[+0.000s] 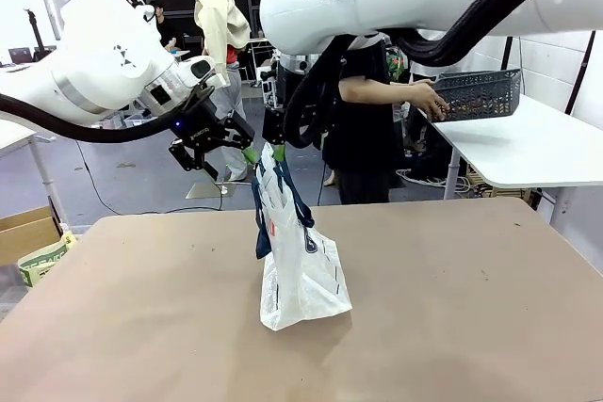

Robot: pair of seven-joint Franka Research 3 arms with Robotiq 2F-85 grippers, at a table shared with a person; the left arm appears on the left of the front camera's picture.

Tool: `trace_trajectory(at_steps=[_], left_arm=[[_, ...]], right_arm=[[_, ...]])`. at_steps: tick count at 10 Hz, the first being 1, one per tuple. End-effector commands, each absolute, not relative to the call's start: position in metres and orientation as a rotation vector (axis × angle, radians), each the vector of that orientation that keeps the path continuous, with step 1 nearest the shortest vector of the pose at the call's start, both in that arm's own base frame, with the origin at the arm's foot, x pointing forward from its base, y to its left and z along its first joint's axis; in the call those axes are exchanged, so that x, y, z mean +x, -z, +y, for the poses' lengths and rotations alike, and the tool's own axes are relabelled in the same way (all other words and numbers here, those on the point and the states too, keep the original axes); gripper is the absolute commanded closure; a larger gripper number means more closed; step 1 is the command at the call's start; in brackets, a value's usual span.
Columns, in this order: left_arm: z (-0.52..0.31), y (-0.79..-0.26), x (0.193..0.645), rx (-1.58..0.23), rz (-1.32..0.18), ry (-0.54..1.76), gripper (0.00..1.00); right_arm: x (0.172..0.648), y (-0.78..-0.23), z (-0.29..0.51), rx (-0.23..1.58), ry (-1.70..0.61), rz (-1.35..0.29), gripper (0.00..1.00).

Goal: Transfer purchased items from the store into the shopping bag.
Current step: Open the Reusable shopping bag in the center of the table.

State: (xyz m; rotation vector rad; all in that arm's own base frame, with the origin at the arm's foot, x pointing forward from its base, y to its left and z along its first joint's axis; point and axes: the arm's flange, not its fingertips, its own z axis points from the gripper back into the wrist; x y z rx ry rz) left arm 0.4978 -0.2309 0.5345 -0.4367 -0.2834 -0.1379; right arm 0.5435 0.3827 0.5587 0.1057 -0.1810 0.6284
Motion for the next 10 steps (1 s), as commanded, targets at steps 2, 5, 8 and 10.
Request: trace_trajectory(at_steps=[2,5,8,10], left_arm=[[-0.217,-0.539,0.462,-0.442,-0.272,0.103,0.00],[-0.229,-0.529,0.447,-0.503,-0.178,0.042,0.00],[-0.240,-0.523,0.453,-0.510,-0.148,-0.076,0.00],[-0.244,-0.519,0.457,-0.515,-0.125,-0.096,0.00]], right_arm=[[0.572,-0.564,0.390,0.169,-0.582,-0.159,0.00],[0.582,-0.570,0.397,0.150,-0.570,-0.165,0.00],[0.581,-0.561,0.409,0.151,-0.589,-0.142,0.00],[0.578,-0.551,0.413,0.141,-0.595,-0.114,0.00]])
